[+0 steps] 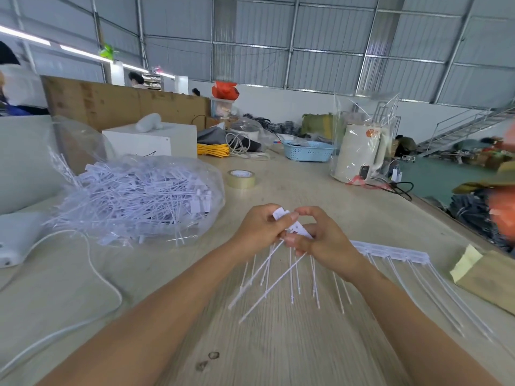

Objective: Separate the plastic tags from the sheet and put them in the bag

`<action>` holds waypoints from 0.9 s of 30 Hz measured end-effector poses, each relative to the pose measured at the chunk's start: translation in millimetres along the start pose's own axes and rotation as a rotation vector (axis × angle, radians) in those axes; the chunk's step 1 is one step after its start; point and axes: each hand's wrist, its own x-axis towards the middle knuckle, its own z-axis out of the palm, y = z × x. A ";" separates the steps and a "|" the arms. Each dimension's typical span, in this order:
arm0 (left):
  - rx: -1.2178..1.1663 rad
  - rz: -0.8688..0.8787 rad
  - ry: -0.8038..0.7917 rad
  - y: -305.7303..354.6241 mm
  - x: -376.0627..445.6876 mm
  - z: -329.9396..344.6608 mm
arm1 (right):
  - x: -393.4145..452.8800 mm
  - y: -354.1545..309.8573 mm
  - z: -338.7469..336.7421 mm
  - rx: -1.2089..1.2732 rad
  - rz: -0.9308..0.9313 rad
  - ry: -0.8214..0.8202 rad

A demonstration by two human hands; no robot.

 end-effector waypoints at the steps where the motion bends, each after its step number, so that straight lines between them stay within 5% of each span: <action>1: -0.012 0.007 0.029 -0.2 0.7 -0.9 | 0.3 0.4 0.5 0.000 0.005 0.011; 7: 0.006 0.013 0.095 -1.0 2.8 -2.9 | 1.7 5.0 2.1 -0.071 -0.095 0.070; 27: 0.286 0.030 -0.043 13.0 -5.8 -1.4 | 1.1 3.6 4.4 0.078 -0.141 0.055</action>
